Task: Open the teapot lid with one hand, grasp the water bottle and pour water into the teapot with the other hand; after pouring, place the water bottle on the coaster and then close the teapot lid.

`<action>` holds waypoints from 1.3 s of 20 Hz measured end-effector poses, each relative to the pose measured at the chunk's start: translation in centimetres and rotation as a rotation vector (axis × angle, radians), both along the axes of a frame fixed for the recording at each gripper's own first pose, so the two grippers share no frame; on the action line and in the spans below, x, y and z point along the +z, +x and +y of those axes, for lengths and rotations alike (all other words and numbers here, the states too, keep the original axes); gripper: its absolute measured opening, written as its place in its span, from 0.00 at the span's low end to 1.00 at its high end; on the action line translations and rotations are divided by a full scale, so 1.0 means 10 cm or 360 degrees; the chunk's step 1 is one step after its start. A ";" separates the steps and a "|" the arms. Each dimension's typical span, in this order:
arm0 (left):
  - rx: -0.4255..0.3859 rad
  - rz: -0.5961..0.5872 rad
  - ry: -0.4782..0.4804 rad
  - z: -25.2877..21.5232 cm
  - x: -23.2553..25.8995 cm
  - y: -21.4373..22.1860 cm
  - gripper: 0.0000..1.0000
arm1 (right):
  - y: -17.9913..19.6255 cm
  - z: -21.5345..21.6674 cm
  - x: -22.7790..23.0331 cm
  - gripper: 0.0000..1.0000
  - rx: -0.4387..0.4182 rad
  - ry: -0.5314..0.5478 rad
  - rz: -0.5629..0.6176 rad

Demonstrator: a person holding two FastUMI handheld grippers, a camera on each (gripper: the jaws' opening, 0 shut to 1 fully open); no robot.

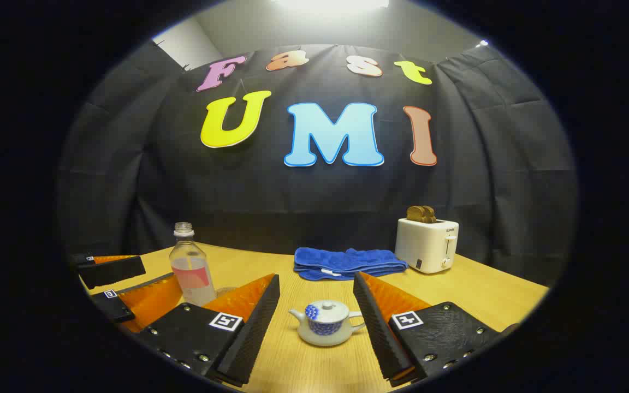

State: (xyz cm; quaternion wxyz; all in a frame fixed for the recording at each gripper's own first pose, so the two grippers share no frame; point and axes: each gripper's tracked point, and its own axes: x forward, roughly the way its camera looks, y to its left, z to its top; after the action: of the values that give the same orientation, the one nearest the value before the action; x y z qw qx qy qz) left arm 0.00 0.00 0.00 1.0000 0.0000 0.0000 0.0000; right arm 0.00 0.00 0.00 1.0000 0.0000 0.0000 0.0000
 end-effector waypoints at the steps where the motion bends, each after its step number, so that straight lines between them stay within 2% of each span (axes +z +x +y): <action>1: 0.0007 -0.0001 -0.0006 0.02 0.02 0.02 1.00 | 0.04 -0.02 -0.01 0.84 -0.0006 -0.0004 0.0008; 9: 0.0032 0.0010 -0.0031 0.12 0.01 0.10 1.00 | 0.25 -0.05 -0.28 0.84 0.0002 0.0005 0.0135; 11: 0.0027 0.0016 -0.0039 0.11 -0.01 0.11 1.00 | 0.31 -0.04 -0.33 0.71 0.0001 -0.0007 0.0157; 18: 0.0010 0.0025 -0.0052 0.11 -0.03 0.15 1.00 | 0.50 -0.05 -0.53 0.68 -0.0006 -0.0046 0.0258; 19: 0.0009 0.0027 -0.0056 0.11 -0.04 0.16 1.00 | 0.52 -0.04 -0.60 0.52 -0.0001 -0.0041 0.0287; 26: 0.0007 0.0058 -0.0108 0.14 -0.12 0.20 1.00 | 0.59 0.02 -0.72 0.51 0.0027 -0.0040 0.0326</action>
State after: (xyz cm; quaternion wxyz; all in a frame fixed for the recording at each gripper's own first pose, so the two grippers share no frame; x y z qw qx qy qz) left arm 2.01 1.44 -1.18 0.9993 -0.0340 0.0183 0.0022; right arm 5.94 0.19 -7.20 0.9946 -0.0125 0.1022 0.0083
